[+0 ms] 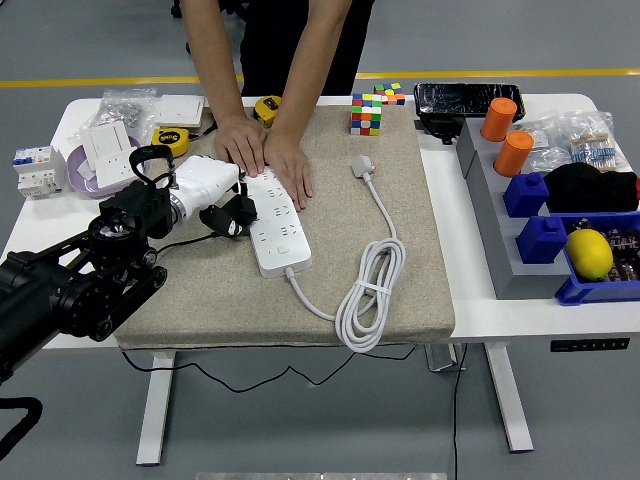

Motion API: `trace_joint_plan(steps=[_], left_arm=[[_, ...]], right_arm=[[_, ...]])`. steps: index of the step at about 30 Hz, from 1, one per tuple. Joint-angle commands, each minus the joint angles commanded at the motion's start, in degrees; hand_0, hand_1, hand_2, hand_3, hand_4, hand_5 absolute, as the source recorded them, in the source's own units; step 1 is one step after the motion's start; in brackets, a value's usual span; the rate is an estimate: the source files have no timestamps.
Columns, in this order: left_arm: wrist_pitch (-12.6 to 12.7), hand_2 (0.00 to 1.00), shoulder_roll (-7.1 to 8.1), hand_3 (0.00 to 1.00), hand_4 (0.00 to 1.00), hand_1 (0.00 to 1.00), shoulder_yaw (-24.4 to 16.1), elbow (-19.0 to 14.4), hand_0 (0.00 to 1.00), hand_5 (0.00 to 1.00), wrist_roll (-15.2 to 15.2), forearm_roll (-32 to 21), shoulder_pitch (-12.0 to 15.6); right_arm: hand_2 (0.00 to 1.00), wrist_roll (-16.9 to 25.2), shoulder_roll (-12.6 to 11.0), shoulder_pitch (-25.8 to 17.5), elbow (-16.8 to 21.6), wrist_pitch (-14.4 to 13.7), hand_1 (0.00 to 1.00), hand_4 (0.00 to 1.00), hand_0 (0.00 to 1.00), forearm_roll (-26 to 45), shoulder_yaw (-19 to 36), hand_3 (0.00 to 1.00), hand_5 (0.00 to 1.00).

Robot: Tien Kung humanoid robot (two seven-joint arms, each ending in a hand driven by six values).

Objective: Pick up the plug,place it near the board,insert it into the board,press the button

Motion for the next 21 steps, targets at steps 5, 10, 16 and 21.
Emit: trace_joint_plan(steps=[5,10,16,21], left_arm=[[-0.1,0.723,0.10,0.589,0.884,0.794,0.1,-0.2,0.823,0.142,0.0,0.1,-0.1],[-1.2,0.737,0.58,0.606,0.891,0.803,0.1,-1.7,0.827,0.148,0.7,0.0,0.1],[-2.7,0.781,1.06,0.653,0.898,0.829,-0.2,-4.0,0.840,0.150,1.5,0.2,0.0],[-3.4,0.797,1.22,0.705,0.912,0.845,-0.2,-4.4,0.846,0.160,1.8,0.1,0.2]], right_arm=[[0.609,0.1,0.0,-0.1,0.0,0.2,0.582,0.887,0.620,0.1,0.3,0.535,0.590],[0.608,0.3,0.0,-0.1,0.0,0.3,0.582,0.883,0.620,0.3,0.3,0.535,0.590],[0.607,0.2,0.0,-0.1,0.0,0.2,0.582,0.876,0.620,0.4,0.1,0.533,0.588],[0.607,0.3,0.0,-0.1,0.0,0.2,0.583,0.872,0.627,0.6,-0.1,0.533,0.591]])
